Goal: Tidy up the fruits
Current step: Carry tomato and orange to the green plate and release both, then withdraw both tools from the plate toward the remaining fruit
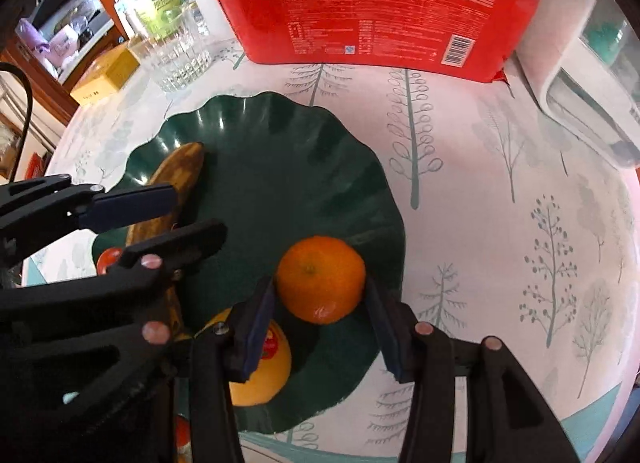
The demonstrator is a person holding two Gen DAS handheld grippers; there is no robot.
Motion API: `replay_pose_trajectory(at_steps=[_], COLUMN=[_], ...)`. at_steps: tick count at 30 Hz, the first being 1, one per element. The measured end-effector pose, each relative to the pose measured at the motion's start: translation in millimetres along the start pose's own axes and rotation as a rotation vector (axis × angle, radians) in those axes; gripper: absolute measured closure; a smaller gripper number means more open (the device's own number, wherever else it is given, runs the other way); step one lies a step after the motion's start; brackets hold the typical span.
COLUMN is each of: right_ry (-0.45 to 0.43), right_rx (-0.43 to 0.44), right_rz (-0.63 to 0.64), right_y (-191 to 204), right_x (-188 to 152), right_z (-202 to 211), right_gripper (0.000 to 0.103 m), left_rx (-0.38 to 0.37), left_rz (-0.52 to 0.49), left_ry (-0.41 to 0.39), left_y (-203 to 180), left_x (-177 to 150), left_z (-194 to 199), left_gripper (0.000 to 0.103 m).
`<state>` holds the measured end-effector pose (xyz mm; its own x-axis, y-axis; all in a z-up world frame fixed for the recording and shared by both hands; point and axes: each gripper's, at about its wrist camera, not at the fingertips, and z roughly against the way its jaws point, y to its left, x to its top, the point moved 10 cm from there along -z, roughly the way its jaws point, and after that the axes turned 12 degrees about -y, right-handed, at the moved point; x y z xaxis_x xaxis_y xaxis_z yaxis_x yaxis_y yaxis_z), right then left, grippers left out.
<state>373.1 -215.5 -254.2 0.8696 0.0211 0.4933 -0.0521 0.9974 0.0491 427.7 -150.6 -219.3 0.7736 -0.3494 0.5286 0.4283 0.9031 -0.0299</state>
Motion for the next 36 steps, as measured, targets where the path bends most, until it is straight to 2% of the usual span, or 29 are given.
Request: replay_pose_trajectory(at_steps=[3, 7, 9, 10, 15, 23, 36], right_ry=[-0.013, -0.014, -0.015, -0.017, -0.02, -0.044, -0.105], right_rx=[0.015, 0.049, 0.051, 0.048, 0.04, 0.015, 0.055], right_rz=[-0.026, -0.062, -0.066, -0.064, -0.062, 0.003, 0.036], right_y=[-2, 0, 2, 2, 4, 13, 37], right_x=[-2, -3, -3, -2, -1, 1, 2], right_z=[6, 10, 11, 11, 10, 15, 49], right_gripper=[0.055, 0.054, 0.054, 0.054, 0.052, 0.05, 0.049], left_rx=[0.011, 0.027, 0.042, 0.046, 0.027, 0.043, 0.094], left_rz=[0.016, 0.058, 0.09, 0.105, 0.165, 0.207, 0.209], left_ry=[-0.008, 0.004, 0.014, 0.018, 0.042, 0.071, 0.006], left_y=[1, 7, 12, 15, 19, 26, 41], left_x=[1, -1, -5, -7, -17, -30, -35], left_z=[2, 6, 9, 11, 19, 27, 73], left_gripper=[0.044, 0.038, 0.025, 0.024, 0.023, 0.02, 0.016])
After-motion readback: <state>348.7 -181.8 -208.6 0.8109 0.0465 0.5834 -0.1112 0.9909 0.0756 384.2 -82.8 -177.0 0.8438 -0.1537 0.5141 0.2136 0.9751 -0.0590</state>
